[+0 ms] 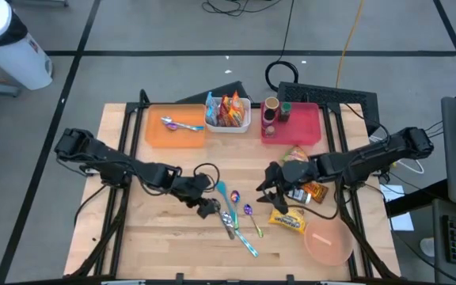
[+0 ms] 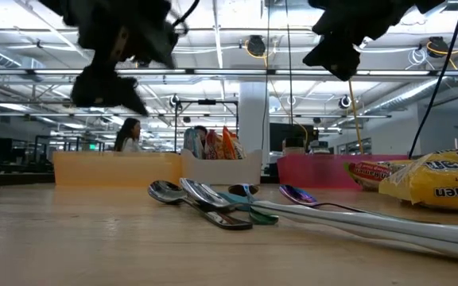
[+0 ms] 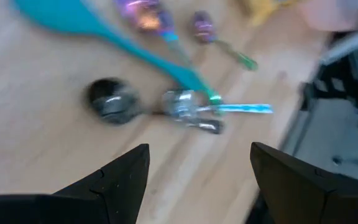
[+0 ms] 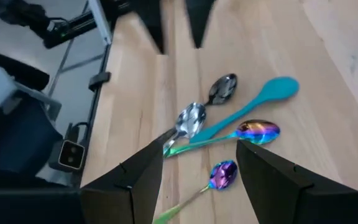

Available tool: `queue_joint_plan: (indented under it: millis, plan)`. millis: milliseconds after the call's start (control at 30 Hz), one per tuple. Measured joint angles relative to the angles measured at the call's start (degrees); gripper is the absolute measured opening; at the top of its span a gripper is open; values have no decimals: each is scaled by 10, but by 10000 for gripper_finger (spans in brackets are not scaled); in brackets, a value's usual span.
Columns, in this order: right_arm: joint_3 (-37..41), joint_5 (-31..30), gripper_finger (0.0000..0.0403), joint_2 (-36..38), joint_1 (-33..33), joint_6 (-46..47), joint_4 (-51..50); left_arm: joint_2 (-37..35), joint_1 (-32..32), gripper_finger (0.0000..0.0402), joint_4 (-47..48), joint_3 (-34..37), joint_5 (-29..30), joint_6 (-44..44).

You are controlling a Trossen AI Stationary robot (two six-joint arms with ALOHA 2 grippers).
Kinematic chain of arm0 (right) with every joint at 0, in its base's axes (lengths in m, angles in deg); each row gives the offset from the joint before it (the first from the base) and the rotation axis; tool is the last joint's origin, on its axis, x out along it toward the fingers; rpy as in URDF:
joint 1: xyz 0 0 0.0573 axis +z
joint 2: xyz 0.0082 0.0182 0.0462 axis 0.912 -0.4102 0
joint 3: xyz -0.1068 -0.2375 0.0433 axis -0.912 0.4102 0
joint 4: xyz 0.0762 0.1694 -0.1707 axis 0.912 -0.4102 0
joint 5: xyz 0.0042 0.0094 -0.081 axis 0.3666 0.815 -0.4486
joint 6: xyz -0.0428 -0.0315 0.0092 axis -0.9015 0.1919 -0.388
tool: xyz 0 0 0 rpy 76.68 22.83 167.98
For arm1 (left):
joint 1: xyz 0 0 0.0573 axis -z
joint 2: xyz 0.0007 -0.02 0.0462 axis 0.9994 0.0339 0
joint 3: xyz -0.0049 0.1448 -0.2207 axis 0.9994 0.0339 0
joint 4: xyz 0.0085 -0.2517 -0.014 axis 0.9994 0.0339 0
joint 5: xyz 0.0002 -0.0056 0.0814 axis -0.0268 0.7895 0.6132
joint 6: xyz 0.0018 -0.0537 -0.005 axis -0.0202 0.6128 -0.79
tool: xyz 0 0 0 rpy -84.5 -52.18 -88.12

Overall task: Pick & Place Food Item
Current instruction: Put the black spoon into the orange bin

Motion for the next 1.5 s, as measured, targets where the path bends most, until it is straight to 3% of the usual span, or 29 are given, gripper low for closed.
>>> queue_joint_plan:
  millis: [400,800,1167,1300,1500]
  plan:
    - [0,0,196,10,25,7,18,24,-53,285,48,11,24,-3]
    - [0,0,196,12,25,21,11,132,-79,285,-42,11,-96,-39]
    - [0,0,196,12,23,27,11,165,-74,283,-108,10,-111,-35]
    - [0,-1,196,12,23,26,10,166,-73,251,-97,9,-99,-29]
    - [0,-2,196,12,23,25,9,167,-73,148,-73,9,-83,-14]
